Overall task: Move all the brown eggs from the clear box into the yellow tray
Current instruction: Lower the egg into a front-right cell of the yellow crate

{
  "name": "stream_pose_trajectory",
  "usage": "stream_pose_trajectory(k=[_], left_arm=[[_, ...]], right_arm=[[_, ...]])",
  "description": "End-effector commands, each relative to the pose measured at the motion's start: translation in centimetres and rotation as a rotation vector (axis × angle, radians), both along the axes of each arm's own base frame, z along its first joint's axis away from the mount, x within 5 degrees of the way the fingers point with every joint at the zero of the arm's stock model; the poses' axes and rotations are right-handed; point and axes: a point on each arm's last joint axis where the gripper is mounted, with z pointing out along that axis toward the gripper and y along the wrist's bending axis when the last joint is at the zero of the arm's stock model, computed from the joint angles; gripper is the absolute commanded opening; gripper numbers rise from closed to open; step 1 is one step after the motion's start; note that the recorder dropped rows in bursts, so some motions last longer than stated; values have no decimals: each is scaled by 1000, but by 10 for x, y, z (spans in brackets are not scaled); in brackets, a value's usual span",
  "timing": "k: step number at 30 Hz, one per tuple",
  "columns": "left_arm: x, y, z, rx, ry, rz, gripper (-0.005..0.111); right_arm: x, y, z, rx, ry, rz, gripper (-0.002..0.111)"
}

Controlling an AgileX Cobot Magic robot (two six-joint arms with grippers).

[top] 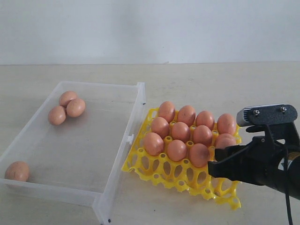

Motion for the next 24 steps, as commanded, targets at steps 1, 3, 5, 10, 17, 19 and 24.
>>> stream_pose_trajectory(k=[1, 3, 5, 10, 17, 19, 24], left_arm=[[0, 0, 1, -5, -2, 0, -4], [0, 0, 1, -5, -2, 0, -4], [0, 0, 1, -5, -2, 0, -4], [0, 0, 1, -5, -2, 0, -4], [0, 0, 1, -5, -2, 0, -4], [0, 0, 1, -5, -2, 0, -4], [0, 0, 1, -5, -2, 0, -4]], right_arm=[[2, 1, -3, -9, 4, 3, 0], [2, 1, -4, -9, 11, -1, 0], [3, 1, -5, -11, 6, -3, 0], [4, 1, -4, -6, -13, -8, 0], [4, 1, -4, 6, 0, -10, 0], [3, 2, -5, 3, 6, -2, 0], [3, 2, -7, -3, 15, -2, 0]])
